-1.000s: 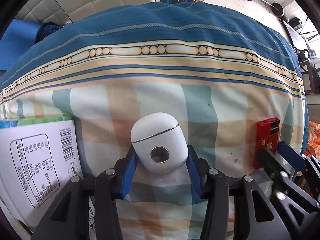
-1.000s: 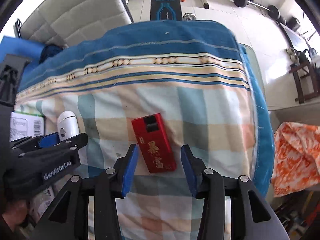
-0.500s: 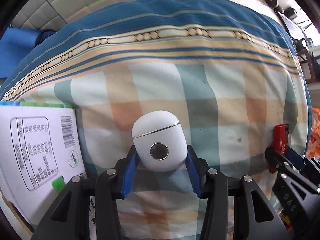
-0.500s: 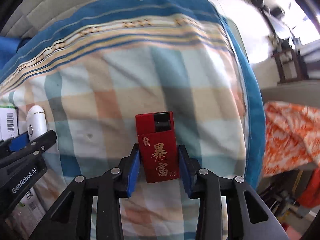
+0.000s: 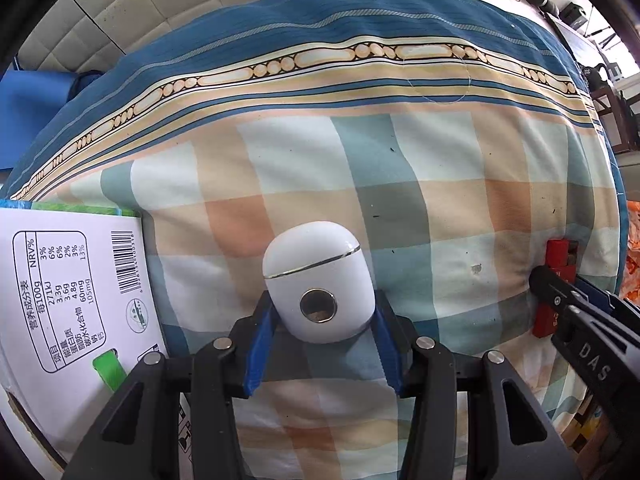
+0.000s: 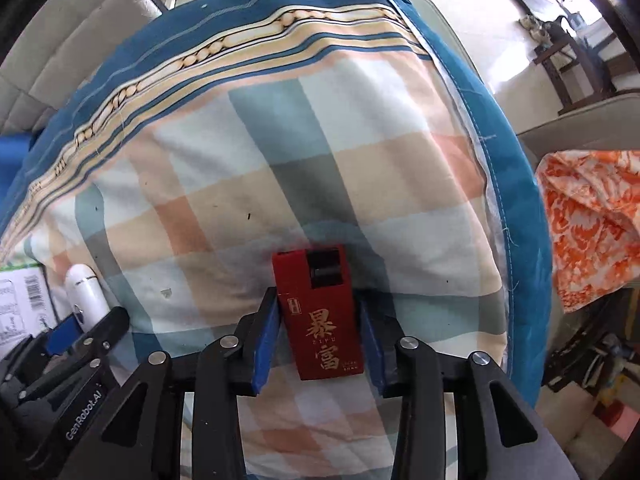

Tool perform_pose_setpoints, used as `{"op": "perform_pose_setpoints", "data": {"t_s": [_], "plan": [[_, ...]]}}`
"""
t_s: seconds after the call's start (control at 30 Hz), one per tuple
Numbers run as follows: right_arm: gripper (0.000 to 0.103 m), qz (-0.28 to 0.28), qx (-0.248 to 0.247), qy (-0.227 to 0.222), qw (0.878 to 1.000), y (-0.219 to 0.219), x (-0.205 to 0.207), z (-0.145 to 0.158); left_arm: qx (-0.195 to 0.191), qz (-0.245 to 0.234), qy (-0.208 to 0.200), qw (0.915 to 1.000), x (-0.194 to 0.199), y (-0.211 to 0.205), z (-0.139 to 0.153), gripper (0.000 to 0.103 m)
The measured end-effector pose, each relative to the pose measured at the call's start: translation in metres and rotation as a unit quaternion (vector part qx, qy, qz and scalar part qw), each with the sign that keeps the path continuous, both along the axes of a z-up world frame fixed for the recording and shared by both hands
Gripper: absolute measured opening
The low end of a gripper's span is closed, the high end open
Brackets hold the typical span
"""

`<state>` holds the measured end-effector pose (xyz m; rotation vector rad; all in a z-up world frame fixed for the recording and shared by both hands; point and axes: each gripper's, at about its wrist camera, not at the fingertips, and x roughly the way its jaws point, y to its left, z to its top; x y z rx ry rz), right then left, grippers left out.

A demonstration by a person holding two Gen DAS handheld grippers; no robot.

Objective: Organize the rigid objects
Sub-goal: 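Lift the red box and earbud case and carry them over the cardboard box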

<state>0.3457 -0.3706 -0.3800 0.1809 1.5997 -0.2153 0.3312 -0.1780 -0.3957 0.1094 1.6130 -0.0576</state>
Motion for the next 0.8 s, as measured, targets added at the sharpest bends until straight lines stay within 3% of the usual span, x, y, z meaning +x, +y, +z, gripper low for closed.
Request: {"op": "perform_pose_setpoints", "data": {"t_s": [0.2,0.57,0.7,0.8], "plan": [[0.037,0.012,0.010,0.004,1.000,0.024,-0.006,0.009,-0.001,-0.001,-0.007,1.0000,-0.009,0.002,0.010,0.043],[0.037,0.018,0.044,-0.019,0.999,0.025,-0.056,0.031,-0.026,-0.013,-0.017,0.9994,-0.038,-0.004,0.026,0.042],[0.037,0.027,0.039,-0.021,0.999,0.025,-0.057,0.033,-0.035,-0.021,-0.021,0.9990,-0.047,-0.008,0.031,0.042],[0.037,0.029,0.038,-0.011,0.999,0.033,-0.058,0.033,-0.052,-0.022,0.006,0.9984,-0.045,-0.011,0.023,0.043]]}}
